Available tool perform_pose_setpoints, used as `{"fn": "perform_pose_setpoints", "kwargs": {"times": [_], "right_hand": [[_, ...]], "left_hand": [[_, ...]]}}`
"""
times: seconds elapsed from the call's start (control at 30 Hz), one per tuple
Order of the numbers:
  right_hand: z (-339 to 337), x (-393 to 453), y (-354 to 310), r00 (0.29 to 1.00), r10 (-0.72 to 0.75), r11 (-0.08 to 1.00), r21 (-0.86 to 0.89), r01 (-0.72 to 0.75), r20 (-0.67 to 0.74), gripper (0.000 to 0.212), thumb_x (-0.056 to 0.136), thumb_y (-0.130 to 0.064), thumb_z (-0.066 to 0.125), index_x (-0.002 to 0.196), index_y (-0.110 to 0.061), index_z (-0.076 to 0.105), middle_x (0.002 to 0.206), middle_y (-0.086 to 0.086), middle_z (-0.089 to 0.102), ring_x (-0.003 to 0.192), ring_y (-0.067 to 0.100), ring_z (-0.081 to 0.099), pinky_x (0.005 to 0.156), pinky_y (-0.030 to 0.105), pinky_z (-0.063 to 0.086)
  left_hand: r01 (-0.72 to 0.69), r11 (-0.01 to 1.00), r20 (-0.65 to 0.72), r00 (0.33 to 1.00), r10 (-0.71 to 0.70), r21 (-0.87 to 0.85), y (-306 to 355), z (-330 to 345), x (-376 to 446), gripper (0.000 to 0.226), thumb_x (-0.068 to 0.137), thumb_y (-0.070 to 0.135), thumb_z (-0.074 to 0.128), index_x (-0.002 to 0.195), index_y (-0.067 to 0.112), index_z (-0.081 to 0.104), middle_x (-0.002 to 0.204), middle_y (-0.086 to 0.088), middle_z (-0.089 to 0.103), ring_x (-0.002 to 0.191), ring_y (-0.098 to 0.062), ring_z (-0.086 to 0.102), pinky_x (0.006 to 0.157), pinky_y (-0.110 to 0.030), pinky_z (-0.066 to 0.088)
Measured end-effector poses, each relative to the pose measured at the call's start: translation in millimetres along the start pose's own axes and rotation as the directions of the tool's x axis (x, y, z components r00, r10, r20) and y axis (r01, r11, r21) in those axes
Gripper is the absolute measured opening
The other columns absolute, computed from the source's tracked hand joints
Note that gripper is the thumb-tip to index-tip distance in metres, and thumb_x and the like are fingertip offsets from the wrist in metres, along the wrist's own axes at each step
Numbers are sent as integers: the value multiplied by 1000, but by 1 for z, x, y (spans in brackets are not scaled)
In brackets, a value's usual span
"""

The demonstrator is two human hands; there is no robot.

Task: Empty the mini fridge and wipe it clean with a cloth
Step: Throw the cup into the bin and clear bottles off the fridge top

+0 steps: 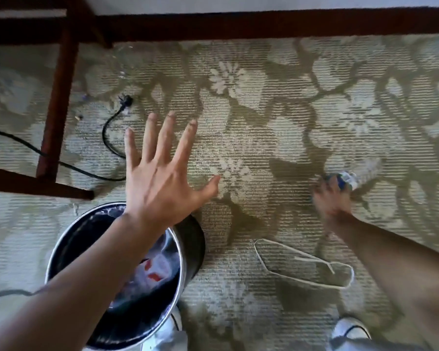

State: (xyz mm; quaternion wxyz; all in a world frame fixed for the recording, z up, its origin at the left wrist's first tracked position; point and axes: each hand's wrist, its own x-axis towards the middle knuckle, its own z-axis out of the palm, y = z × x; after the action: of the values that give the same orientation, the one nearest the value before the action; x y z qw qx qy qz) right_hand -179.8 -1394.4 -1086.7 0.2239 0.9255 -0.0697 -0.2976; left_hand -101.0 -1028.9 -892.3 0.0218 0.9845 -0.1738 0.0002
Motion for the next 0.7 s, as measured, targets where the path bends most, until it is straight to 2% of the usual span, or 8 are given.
{"fn": "perform_pose_setpoints", "kwargs": {"times": [0.13,0.2,0.23,0.37,0.47,0.57,0.63,0.7], "right_hand": [[-4,-12,14,988,-97,995,-33,94,-120,66,73,-21,84,135,-20,60,144,16,53,134,43,44,83,50,58],[-30,-32,15,945,-159,980,72,187,-286,56,61,-11,90,115,-16,73,125,16,66,118,44,59,63,49,61],[-48,-45,14,898,-174,967,101,233,-404,52,61,-8,88,110,-15,74,123,15,69,115,43,62,61,50,60],[-154,-110,-9,718,-217,848,236,474,-661,51,73,-5,74,122,-18,71,136,13,63,124,41,59,79,53,57],[-238,-166,-23,598,-180,719,310,621,-781,41,81,-9,70,120,-18,69,134,8,63,127,31,56,82,45,59],[-310,-219,-33,493,-81,534,380,755,-866,35,85,-11,73,119,-12,67,134,6,62,128,26,56,97,37,53],[-347,-246,-44,582,77,292,577,763,-809,34,92,-21,73,122,-9,63,131,7,64,122,23,61,98,34,53],[-374,-270,-58,788,186,34,805,592,-588,36,92,-36,70,120,-16,59,116,4,68,104,20,68,87,38,58]], "left_hand": [[16,998,71,997,-20,54,-10,-13,-18,106,81,91,37,164,29,14,173,-9,11,160,-33,1,123,-67,6],[38,998,110,993,-44,59,-14,-35,-32,107,80,90,36,164,28,13,173,-9,8,160,-33,-1,123,-67,5],[53,997,124,990,-60,59,-15,-49,-39,107,80,90,36,164,28,14,173,-9,7,160,-33,-1,123,-68,4],[142,989,156,977,-146,39,-16,-113,-68,107,78,89,41,163,28,19,173,-8,11,160,-32,1,122,-68,4],[230,973,165,959,-229,13,-23,-167,-94,109,76,89,46,163,29,19,172,-8,12,160,-32,1,122,-68,4],[340,940,174,924,-340,27,-37,-219,-125,108,75,91,45,162,31,21,172,-8,14,159,-32,4,123,-67,5],[396,917,186,898,-399,52,-48,-245,-145,108,75,93,38,162,30,21,172,-9,15,159,-32,6,123,-67,5],[442,895,184,877,-444,56,-61,-267,-165,108,74,92,35,162,29,23,172,-9,16,159,-32,6,123,-67,6]]}}
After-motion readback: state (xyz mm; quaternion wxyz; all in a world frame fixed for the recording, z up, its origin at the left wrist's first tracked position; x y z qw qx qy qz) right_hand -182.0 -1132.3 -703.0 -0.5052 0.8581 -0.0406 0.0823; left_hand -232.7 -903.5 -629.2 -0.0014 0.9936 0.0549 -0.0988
